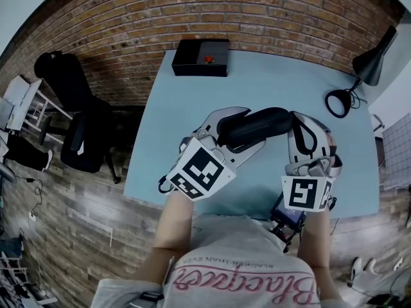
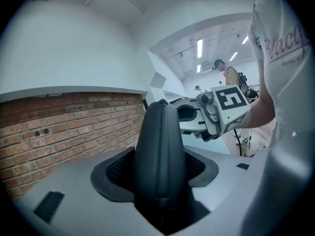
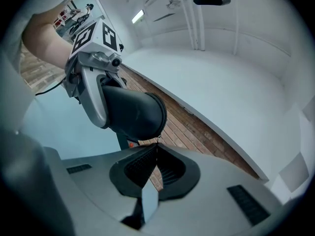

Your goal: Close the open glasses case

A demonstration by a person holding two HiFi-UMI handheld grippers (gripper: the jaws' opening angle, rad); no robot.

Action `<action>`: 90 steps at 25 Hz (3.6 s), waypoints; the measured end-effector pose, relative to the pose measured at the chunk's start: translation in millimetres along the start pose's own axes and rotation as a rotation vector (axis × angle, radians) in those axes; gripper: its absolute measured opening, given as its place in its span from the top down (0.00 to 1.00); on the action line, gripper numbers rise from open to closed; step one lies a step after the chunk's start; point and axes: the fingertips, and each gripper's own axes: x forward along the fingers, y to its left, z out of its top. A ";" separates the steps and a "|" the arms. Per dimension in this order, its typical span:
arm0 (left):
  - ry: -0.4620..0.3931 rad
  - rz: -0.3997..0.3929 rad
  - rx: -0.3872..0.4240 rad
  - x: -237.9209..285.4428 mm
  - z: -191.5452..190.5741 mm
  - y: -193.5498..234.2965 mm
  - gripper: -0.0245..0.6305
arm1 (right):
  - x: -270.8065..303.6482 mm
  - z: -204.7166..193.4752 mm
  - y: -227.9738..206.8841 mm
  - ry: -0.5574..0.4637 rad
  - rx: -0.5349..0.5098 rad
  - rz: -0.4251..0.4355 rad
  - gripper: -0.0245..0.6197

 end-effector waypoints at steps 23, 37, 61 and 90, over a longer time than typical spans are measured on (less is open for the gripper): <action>0.019 -0.041 -0.063 -7.6 7.9 1.6 0.57 | -1.1 4.7 13.0 -0.088 0.268 0.116 0.92; 0.062 -0.227 0.110 -21.3 -5.1 10.8 0.57 | -6.9 23.2 27.3 -0.123 0.135 0.211 0.82; 0.393 -0.055 0.232 11.4 -39.0 13.3 0.57 | -2.5 8.5 9.1 -0.026 -0.138 0.026 0.93; -0.030 0.157 0.617 -5.1 12.5 36.1 0.57 | -38.6 51.3 -1.4 -0.551 1.133 0.640 0.89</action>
